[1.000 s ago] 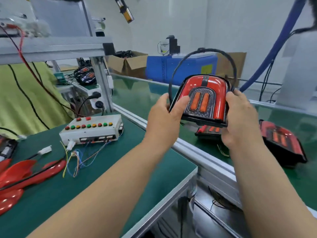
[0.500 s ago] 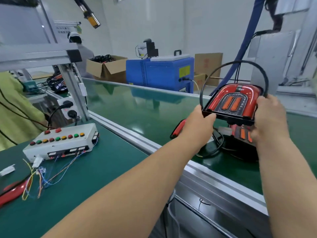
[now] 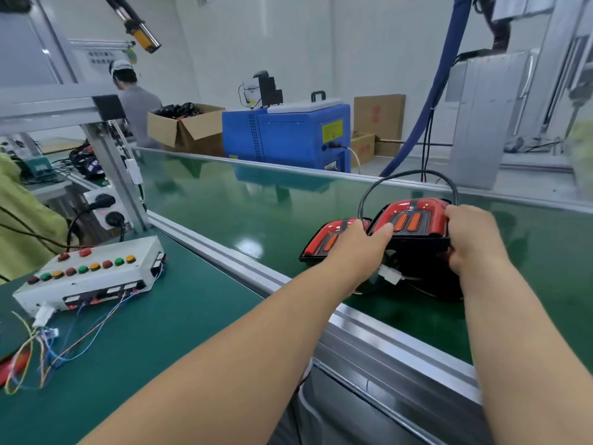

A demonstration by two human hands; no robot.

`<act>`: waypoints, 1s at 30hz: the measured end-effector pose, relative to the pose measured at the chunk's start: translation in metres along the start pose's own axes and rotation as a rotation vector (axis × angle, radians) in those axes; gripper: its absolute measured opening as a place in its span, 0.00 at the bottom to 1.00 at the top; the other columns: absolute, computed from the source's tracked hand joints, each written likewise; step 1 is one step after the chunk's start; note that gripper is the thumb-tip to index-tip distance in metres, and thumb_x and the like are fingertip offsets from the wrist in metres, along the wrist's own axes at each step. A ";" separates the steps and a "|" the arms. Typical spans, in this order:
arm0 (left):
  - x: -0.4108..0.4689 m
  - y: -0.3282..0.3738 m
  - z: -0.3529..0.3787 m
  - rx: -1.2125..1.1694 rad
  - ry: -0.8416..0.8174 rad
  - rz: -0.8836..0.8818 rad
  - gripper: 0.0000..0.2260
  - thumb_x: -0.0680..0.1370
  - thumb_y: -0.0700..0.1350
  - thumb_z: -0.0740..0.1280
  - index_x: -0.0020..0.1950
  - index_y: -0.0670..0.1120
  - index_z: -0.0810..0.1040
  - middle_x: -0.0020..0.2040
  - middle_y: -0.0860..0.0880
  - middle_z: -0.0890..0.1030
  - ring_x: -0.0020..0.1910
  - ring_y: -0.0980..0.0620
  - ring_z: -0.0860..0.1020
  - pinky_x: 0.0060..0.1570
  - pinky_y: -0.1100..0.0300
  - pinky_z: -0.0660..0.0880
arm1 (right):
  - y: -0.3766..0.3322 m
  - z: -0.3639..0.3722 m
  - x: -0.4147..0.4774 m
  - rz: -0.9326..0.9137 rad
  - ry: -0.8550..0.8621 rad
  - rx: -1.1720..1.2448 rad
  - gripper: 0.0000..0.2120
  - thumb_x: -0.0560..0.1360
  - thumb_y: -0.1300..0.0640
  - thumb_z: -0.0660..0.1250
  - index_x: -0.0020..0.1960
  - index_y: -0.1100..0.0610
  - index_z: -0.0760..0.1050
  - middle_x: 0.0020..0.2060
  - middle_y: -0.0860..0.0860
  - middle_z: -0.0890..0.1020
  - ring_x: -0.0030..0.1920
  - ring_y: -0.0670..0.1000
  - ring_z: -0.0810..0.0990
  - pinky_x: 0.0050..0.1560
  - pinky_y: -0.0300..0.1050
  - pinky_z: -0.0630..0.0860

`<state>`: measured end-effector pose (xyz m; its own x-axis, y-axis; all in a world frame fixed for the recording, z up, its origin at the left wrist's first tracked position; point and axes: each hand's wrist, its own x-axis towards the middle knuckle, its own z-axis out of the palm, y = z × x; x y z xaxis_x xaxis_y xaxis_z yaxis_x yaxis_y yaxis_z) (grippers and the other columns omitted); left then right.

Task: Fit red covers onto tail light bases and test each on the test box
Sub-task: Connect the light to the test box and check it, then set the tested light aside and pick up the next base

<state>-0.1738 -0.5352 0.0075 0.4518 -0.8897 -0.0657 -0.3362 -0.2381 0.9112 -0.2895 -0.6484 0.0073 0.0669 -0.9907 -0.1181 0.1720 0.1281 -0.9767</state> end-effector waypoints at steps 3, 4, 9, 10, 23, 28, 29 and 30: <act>-0.001 0.004 -0.001 0.124 0.020 0.005 0.31 0.80 0.63 0.58 0.75 0.42 0.65 0.72 0.40 0.70 0.70 0.39 0.70 0.68 0.41 0.69 | 0.002 0.000 0.001 0.026 -0.010 -0.038 0.10 0.76 0.61 0.60 0.51 0.59 0.79 0.44 0.57 0.81 0.39 0.56 0.83 0.46 0.57 0.82; -0.002 0.005 -0.002 0.163 0.030 0.010 0.32 0.80 0.64 0.57 0.74 0.40 0.66 0.72 0.38 0.70 0.69 0.37 0.70 0.68 0.40 0.69 | 0.002 0.000 0.000 0.030 -0.012 -0.049 0.10 0.76 0.61 0.61 0.53 0.60 0.79 0.45 0.58 0.81 0.39 0.55 0.82 0.43 0.55 0.83; -0.007 0.005 -0.004 0.284 0.054 -0.004 0.34 0.82 0.62 0.56 0.70 0.32 0.68 0.70 0.34 0.68 0.68 0.33 0.69 0.66 0.38 0.70 | 0.005 0.000 -0.004 -0.040 0.056 -0.074 0.29 0.78 0.62 0.61 0.77 0.53 0.60 0.59 0.55 0.76 0.39 0.52 0.84 0.43 0.56 0.84; -0.007 0.004 -0.005 0.309 0.055 -0.011 0.34 0.82 0.62 0.55 0.69 0.31 0.68 0.70 0.34 0.67 0.68 0.33 0.69 0.66 0.38 0.70 | 0.004 0.000 -0.006 -0.069 0.071 -0.095 0.30 0.78 0.63 0.61 0.78 0.51 0.59 0.63 0.54 0.74 0.39 0.52 0.84 0.41 0.55 0.84; -0.030 -0.012 -0.024 0.183 0.113 0.080 0.22 0.82 0.59 0.57 0.40 0.43 0.72 0.37 0.49 0.71 0.36 0.50 0.69 0.37 0.56 0.65 | 0.004 0.003 -0.030 -0.411 0.144 -0.171 0.19 0.75 0.56 0.60 0.63 0.42 0.74 0.64 0.46 0.75 0.63 0.56 0.78 0.63 0.59 0.76; -0.043 -0.024 -0.038 0.122 0.173 0.118 0.14 0.82 0.56 0.59 0.44 0.48 0.74 0.41 0.50 0.73 0.40 0.51 0.70 0.45 0.55 0.68 | 0.002 0.007 -0.043 -0.590 0.149 -0.170 0.15 0.77 0.61 0.59 0.56 0.44 0.77 0.55 0.40 0.75 0.66 0.47 0.72 0.70 0.47 0.68; -0.047 -0.026 -0.041 0.109 0.178 0.120 0.12 0.82 0.55 0.60 0.44 0.50 0.73 0.42 0.50 0.73 0.42 0.51 0.70 0.45 0.55 0.67 | 0.000 0.008 -0.046 -0.624 0.158 -0.168 0.15 0.77 0.62 0.59 0.56 0.46 0.78 0.55 0.41 0.76 0.66 0.48 0.73 0.69 0.44 0.68; -0.050 -0.028 -0.044 0.097 0.180 0.120 0.11 0.82 0.54 0.60 0.44 0.50 0.72 0.42 0.49 0.73 0.42 0.51 0.69 0.45 0.55 0.67 | -0.002 0.009 -0.048 -0.658 0.166 -0.164 0.14 0.77 0.62 0.60 0.55 0.48 0.78 0.54 0.42 0.77 0.64 0.49 0.74 0.67 0.42 0.69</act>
<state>-0.1508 -0.4667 0.0033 0.5408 -0.8322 0.1223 -0.4702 -0.1785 0.8643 -0.2844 -0.6003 0.0170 -0.1533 -0.8558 0.4941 -0.0265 -0.4963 -0.8677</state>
